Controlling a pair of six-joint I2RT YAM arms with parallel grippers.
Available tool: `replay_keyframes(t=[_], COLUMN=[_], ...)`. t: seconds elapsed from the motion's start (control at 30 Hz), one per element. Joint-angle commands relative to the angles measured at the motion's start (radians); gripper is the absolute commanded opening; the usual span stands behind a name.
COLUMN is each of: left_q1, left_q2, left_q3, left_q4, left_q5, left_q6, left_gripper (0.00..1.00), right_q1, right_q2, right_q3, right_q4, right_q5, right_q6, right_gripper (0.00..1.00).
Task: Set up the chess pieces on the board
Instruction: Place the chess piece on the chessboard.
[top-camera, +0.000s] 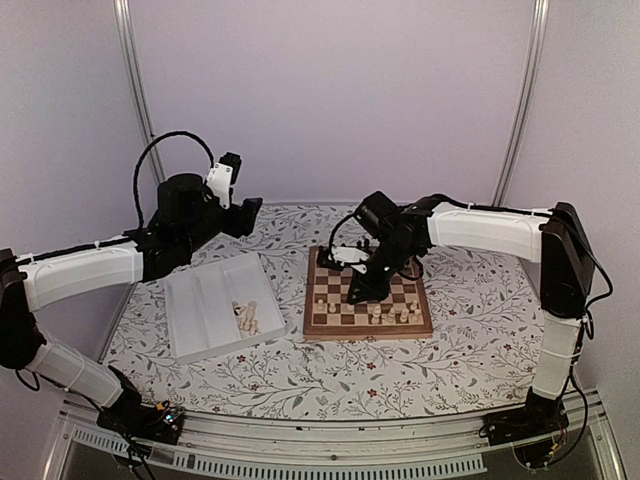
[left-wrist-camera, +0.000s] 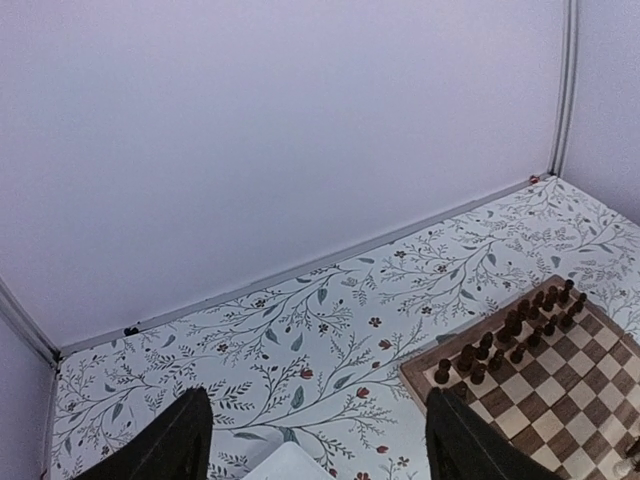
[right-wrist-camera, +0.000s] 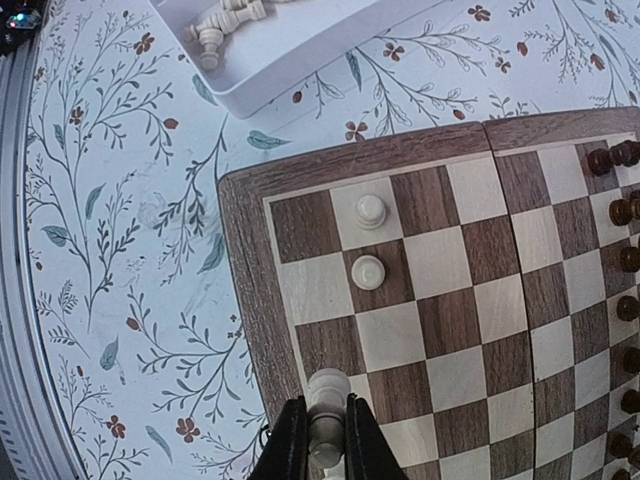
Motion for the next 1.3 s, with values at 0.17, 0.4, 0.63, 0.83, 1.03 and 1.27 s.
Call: replay_keyframes(t=[0.17,0.4,0.63,0.83,1.03,1.27], left_q1=[0.024,0.024,0.022,0.022,0.022,0.021], left_q2=[-0.003,0.016,0.008,0.008,0.012,0.012], left_q3=[0.028,0.052,0.048,0.044,0.047,0.046], left_q4=[0.0,-0.034,-0.035,-0.031,-0.035,-0.037], left_q5=[-0.057,-0.035,-0.037,-0.028,-0.004,0.003], left_q6=[-0.059,-0.055,-0.048,-0.043,-0.043,-0.034], left_gripper=[0.77,0.77,0.75,0.75,0.74,0.73], right_q1=[0.034,0.047,0.053,0.056,0.057,0.061], right_q2=[0.056,0.082,0.104,0.111,0.123,0.129], right_q3=[0.0,0.016,0.023,0.03,0.036,0.04], right_q4=[-0.005,-0.009,-0.009,-0.002,0.005,0.003], right_q5=[0.07,0.071,0.078,0.079,0.088,0.075], right_q6=[-0.02,-0.021,-0.02,-0.015,-0.011,-0.001], right_gripper=[0.09,0.1,0.11,0.12,0.13,0.22])
